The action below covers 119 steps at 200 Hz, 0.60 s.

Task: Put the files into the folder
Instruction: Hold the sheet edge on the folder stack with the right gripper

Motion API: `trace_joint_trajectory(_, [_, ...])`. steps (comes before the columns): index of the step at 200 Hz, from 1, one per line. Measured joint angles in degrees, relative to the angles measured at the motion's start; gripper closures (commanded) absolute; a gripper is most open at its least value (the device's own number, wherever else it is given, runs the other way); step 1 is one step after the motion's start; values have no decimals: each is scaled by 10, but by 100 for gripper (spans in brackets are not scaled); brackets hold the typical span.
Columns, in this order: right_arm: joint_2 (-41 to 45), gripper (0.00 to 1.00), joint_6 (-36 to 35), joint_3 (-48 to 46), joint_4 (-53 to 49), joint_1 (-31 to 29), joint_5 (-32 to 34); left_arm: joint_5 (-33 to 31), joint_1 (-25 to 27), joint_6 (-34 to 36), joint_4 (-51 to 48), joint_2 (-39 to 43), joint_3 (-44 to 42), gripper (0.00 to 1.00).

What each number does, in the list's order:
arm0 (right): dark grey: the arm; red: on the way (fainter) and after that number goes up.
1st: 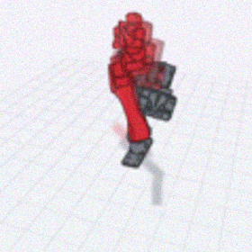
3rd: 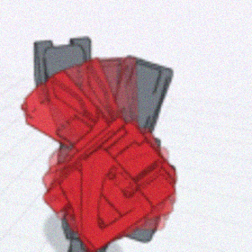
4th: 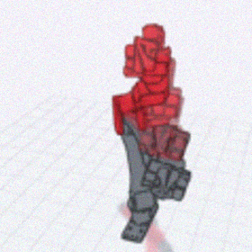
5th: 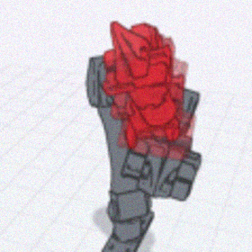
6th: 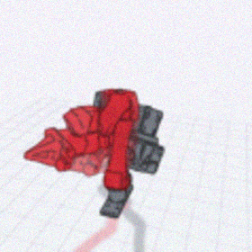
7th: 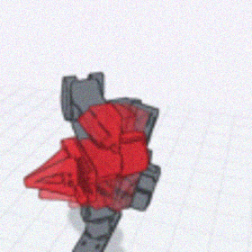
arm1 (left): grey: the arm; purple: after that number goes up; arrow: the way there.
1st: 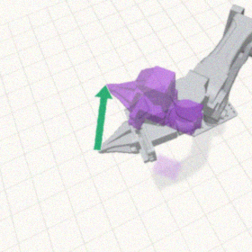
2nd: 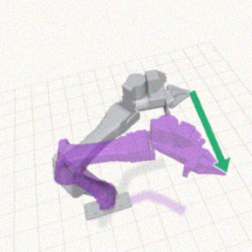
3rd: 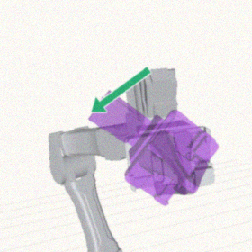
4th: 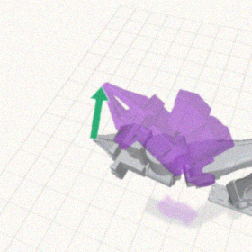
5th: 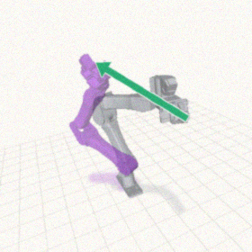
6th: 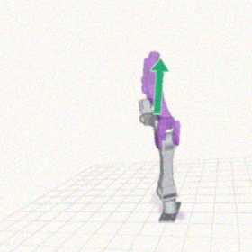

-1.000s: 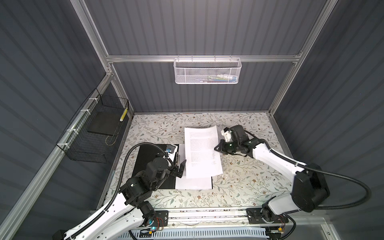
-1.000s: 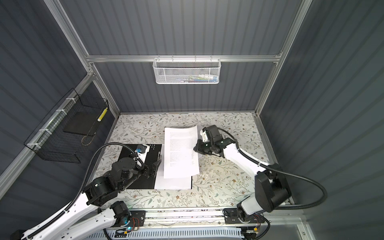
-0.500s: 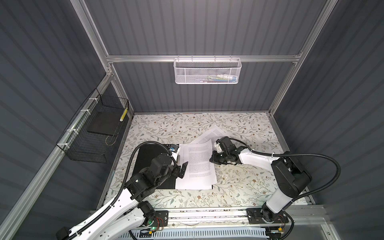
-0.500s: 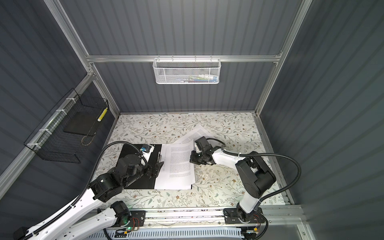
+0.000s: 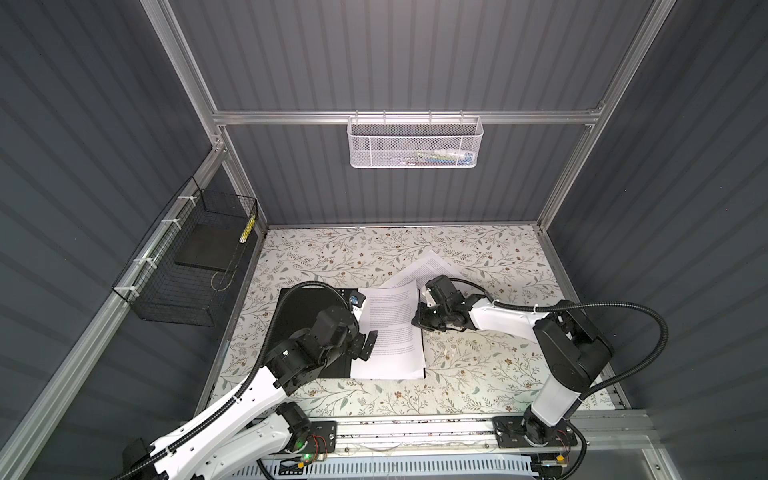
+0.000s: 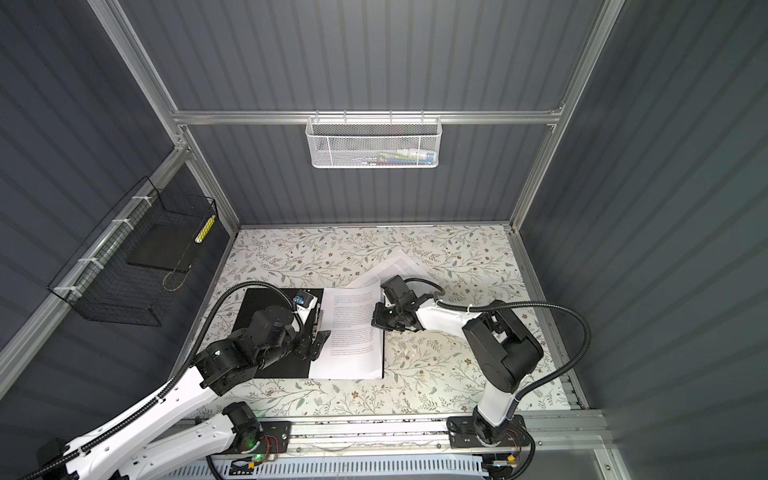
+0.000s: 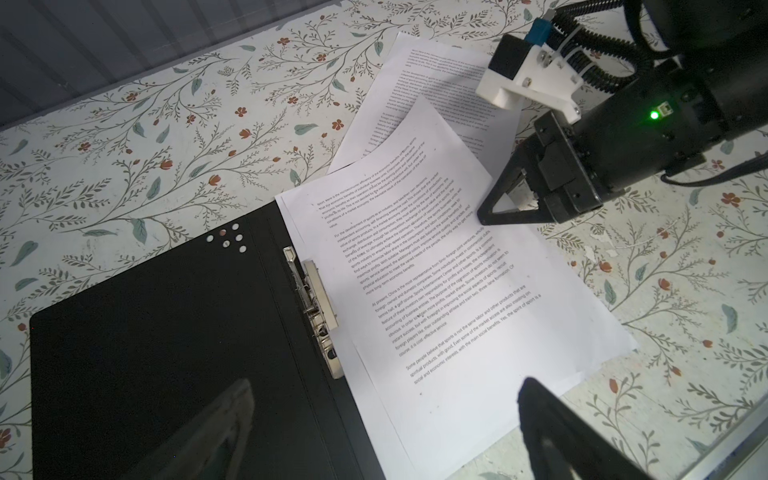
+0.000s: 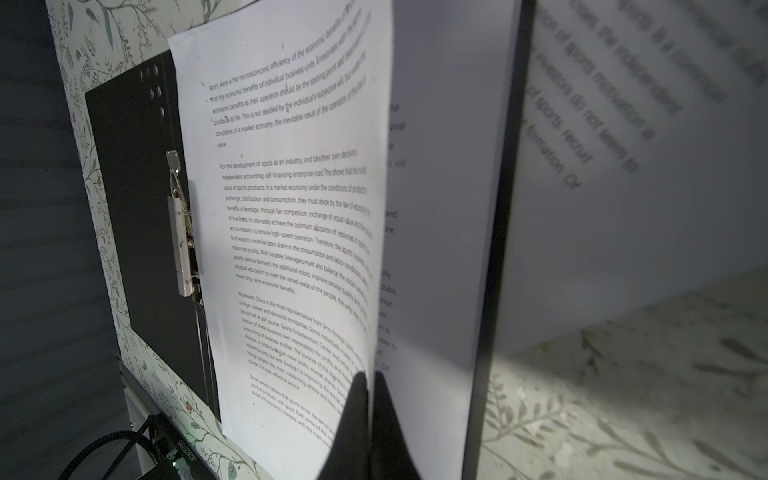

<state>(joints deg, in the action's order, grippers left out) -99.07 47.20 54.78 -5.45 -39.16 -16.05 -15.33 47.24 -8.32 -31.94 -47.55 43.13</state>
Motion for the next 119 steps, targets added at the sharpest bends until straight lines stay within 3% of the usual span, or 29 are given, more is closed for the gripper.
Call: trace_joint_trajectory(119, [-1, 100, 36, 0, 13, -12, 0, 14, -1, 0, -2, -10, 2, 0])
